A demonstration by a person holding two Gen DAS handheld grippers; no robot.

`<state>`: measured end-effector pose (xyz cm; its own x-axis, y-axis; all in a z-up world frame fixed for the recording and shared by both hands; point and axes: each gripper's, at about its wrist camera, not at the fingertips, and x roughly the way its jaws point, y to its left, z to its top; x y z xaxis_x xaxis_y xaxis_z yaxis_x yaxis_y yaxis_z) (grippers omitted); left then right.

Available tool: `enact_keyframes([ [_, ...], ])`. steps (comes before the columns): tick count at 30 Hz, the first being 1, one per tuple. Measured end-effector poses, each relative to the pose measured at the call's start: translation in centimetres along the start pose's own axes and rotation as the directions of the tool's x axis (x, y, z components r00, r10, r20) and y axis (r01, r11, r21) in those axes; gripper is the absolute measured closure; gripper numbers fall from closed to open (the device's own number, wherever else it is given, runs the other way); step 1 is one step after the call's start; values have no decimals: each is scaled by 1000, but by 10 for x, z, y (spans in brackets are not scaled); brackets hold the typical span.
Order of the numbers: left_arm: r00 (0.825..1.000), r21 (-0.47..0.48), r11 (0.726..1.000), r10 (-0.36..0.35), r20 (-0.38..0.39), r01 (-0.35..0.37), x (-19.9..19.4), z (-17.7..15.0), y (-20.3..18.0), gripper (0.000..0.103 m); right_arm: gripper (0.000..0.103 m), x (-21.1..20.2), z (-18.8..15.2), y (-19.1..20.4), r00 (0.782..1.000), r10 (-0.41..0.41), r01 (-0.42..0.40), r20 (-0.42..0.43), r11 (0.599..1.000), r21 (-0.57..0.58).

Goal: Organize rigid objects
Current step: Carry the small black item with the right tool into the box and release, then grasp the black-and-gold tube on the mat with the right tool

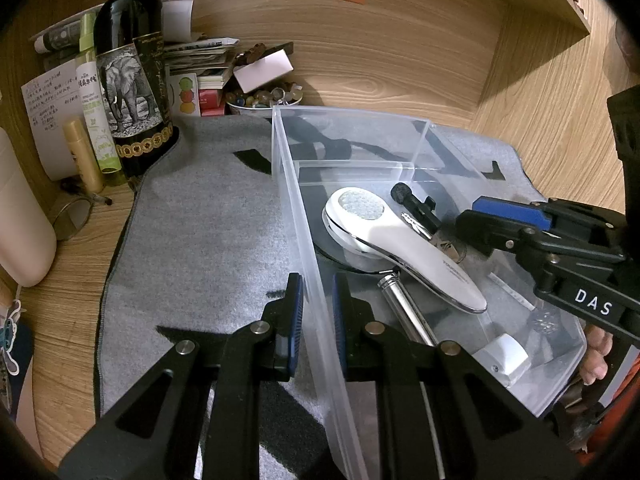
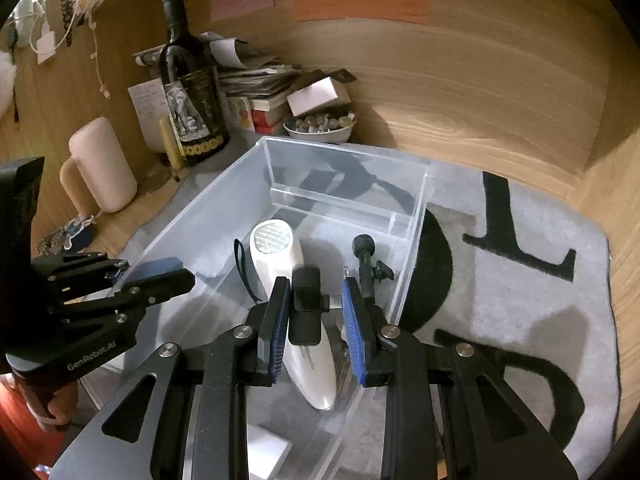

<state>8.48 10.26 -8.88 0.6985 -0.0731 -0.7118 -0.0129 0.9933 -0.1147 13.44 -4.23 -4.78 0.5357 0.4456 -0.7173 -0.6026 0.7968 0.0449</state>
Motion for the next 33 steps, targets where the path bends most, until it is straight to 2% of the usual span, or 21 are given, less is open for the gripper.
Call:
enact_keyframes([
  [5, 1000, 1, 1000, 0, 0, 0, 0, 0, 0, 90, 77, -1, -1, 1, 1000, 3, -3, -1, 1000, -1],
  [9, 1000, 0, 1000, 0, 0, 0, 0, 0, 0, 90, 66, -7, 0, 1, 1000, -11, 11, 22, 1000, 0],
  [14, 1000, 0, 1000, 0, 0, 0, 0, 0, 0, 90, 64, -20, 2, -2, 998, -26, 25, 55, 1000, 11],
  [16, 1000, 1, 1000, 0, 0, 0, 0, 0, 0, 90, 53, -27, 2, -5, 997, -37, 36, 75, 999, 19],
  [21, 1000, 1, 1000, 1, 0, -1, 0, 0, 0, 90, 52, -46, -1, -14, 989, -83, 79, 120, 996, 37],
  [23, 1000, 1, 1000, 0, 0, 0, 0, 0, 0, 90, 49, -53, -4, -21, 986, -105, 99, 128, 994, 53],
  [25, 1000, 1, 1000, 1, 0, -1, 0, 0, -1, 90, 41, -59, -8, -27, 983, -125, 117, 134, 991, 67],
  [27, 1000, 2, 1000, 1, 0, -1, 0, 0, -1, 90, 39, -65, -14, -34, 978, -156, 146, 138, 986, 84],
  [33, 1000, 0, 1000, 1, 0, -1, 0, 0, 0, 90, 39, -70, -39, -57, 970, -228, 218, 78, 968, 122],
])
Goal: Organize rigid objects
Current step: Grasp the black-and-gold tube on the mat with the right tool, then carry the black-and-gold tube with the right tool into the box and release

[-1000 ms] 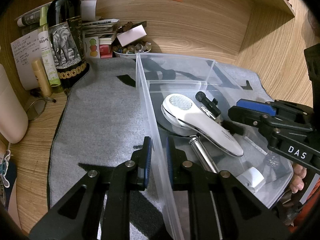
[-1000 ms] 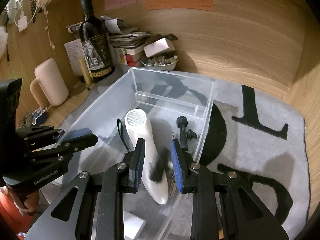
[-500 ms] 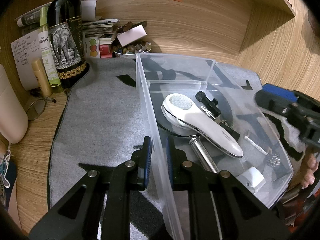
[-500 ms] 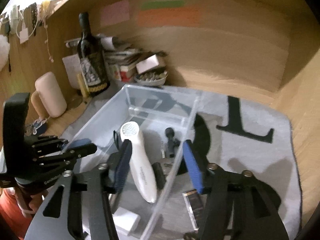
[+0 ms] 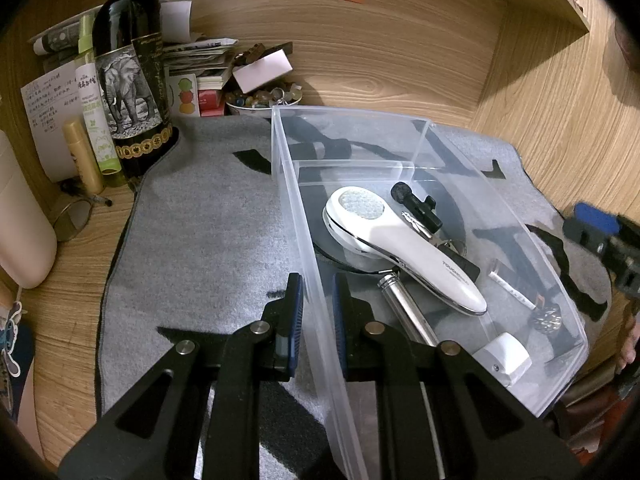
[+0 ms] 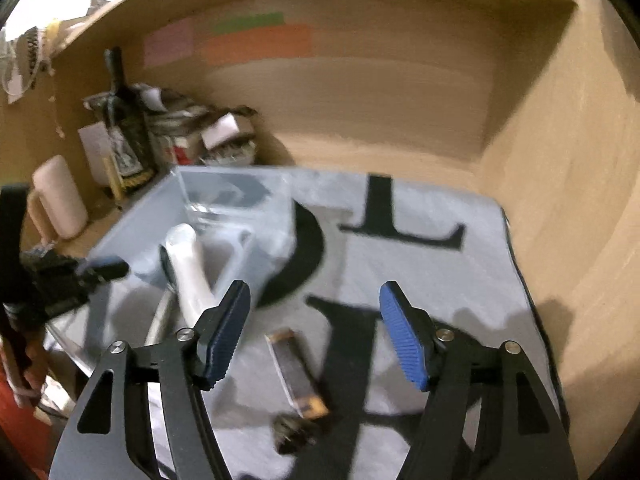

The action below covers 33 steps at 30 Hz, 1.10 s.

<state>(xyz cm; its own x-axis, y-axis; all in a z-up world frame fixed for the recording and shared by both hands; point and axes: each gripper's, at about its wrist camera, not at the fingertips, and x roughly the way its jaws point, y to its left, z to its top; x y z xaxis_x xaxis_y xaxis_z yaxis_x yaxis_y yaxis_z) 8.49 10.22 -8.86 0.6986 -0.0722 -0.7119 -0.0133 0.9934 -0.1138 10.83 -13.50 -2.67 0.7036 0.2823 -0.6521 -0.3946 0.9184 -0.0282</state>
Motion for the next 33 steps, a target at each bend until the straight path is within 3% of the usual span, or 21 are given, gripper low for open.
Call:
enact_keyframes([
  [4, 1000, 1, 1000, 0, 0, 0, 0, 0, 0, 90, 39, 8, -18, -11, 998, -17, 19, -63, 999, 27],
  [12, 1000, -1, 1000, -2, -1, 2, 0, 0, 0, 90, 39, 30, -36, -8, 990, 30, -26, -141, 999, 31],
  [14, 1000, -1, 1000, -1, -1, 1, 0, 0, 0, 90, 43, 38, -38, -5, 985, 45, -42, -164, 999, 22],
  [16, 1000, -1, 1000, -1, -1, 1, 0, 0, 0, 90, 59, 47, -41, -2, 980, 53, -53, -194, 999, 7],
  [18, 1000, -1, 1000, -2, -1, 2, 0, 0, 0, 90, 67, 56, -44, 0, 972, 74, -74, -225, 997, 5],
  [21, 1000, -1, 1000, -1, -1, 1, 0, 0, -1, 90, 81, 56, -44, 3, 976, 62, -66, -210, 998, -14],
  [33, 1000, -2, 1000, -2, -1, 2, 0, 0, -1, 90, 81, 37, -23, -1, 993, 48, -47, -104, 999, 9],
])
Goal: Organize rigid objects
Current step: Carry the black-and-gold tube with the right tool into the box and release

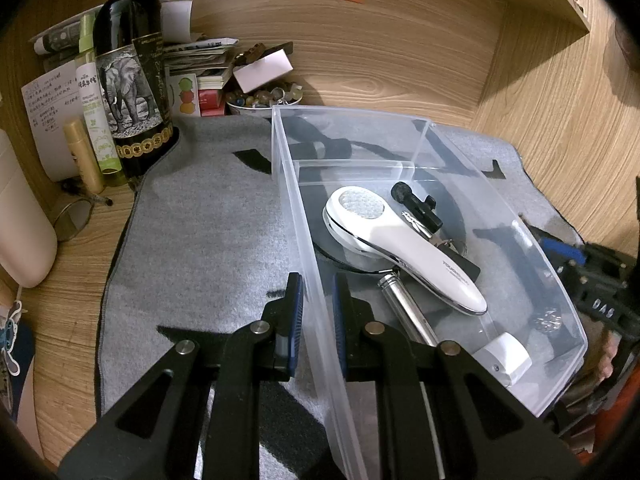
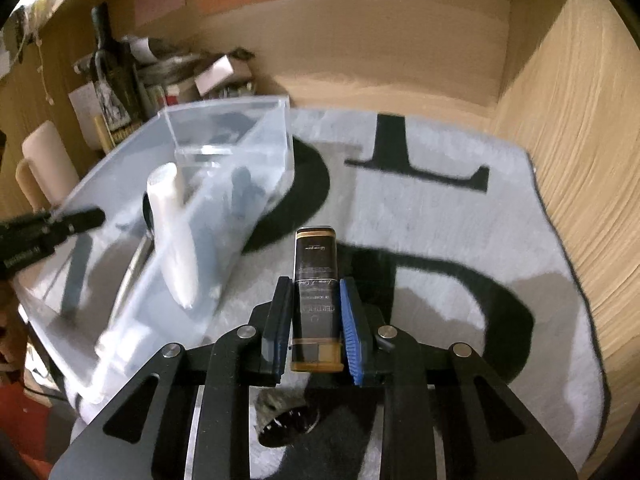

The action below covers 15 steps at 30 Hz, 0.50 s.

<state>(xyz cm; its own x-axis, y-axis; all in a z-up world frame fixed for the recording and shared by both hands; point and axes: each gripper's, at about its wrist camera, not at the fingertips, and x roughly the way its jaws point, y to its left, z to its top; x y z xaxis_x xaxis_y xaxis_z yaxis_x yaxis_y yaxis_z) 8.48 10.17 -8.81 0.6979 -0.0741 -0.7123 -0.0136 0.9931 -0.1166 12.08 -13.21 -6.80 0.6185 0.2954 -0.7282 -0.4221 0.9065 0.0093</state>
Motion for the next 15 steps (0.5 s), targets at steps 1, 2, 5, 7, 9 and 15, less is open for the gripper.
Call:
enact_keyframes([
  [1, 1000, 0, 1000, 0, 0, 0, 0, 0, 0, 90, 81, -3, 2, 1, 1000, 0, 0, 12, 1000, 0],
  [2, 1000, 1, 1000, 1, 0, -1, 0, 0, 0, 90, 81, -6, 6, 1, 1000, 3, -3, 26, 1000, 0],
  [5, 1000, 0, 1000, 0, 0, 0, 0, 0, 0, 90, 81, -15, 15, 6, 998, 12, -12, 68, 1000, -4],
  [7, 1000, 1, 1000, 0, 0, 0, 0, 0, 0, 90, 81, -19, 21, 10, 996, 20, -19, 90, 1000, -11],
  [9, 1000, 1, 1000, 1, 0, -1, 0, 0, 0, 90, 81, -24, 26, 16, 993, 32, -30, 113, 999, -20],
  [15, 1000, 0, 1000, 0, 0, 0, 0, 0, 0, 90, 81, -31, 38, 32, 985, 77, -70, 157, 996, -47],
])
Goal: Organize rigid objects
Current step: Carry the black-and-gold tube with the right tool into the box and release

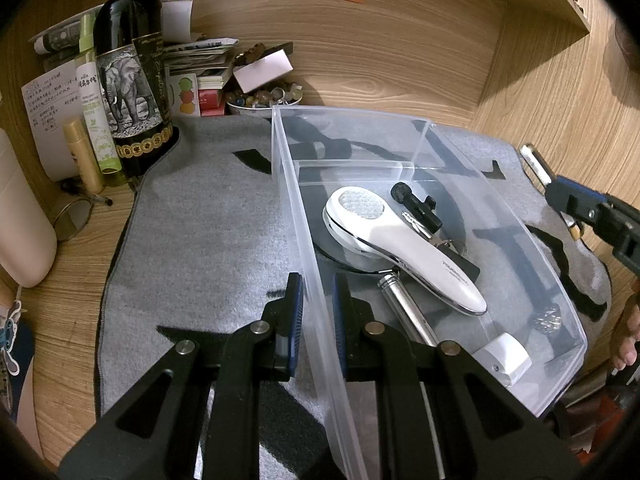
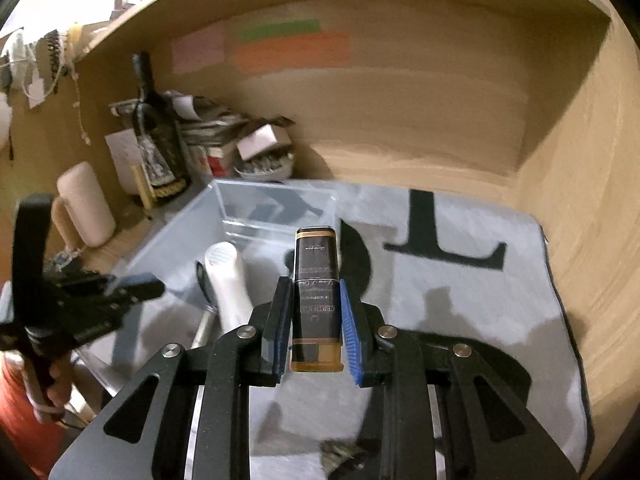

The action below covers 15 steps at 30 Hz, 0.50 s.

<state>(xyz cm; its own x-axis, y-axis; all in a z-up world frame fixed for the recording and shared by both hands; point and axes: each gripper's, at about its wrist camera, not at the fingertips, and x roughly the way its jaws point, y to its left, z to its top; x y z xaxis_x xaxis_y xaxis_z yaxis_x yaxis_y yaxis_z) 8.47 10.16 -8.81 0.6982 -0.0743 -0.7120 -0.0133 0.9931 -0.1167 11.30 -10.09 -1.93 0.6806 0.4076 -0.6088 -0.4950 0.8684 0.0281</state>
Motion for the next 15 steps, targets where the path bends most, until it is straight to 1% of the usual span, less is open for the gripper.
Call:
enact_keyframes([
  [8, 1000, 0, 1000, 0, 0, 0, 0, 0, 0, 90, 81, 8, 13, 25, 999, 49, -49, 4, 997, -53],
  [12, 1000, 1, 1000, 1, 0, -1, 0, 0, 0, 90, 81, 20, 16, 34, 997, 69, -71, -28, 995, -70],
  [15, 1000, 1, 1000, 1, 0, -1, 0, 0, 0, 90, 81, 31, 16, 40, 993, 90, -96, -73, 991, -91],
])
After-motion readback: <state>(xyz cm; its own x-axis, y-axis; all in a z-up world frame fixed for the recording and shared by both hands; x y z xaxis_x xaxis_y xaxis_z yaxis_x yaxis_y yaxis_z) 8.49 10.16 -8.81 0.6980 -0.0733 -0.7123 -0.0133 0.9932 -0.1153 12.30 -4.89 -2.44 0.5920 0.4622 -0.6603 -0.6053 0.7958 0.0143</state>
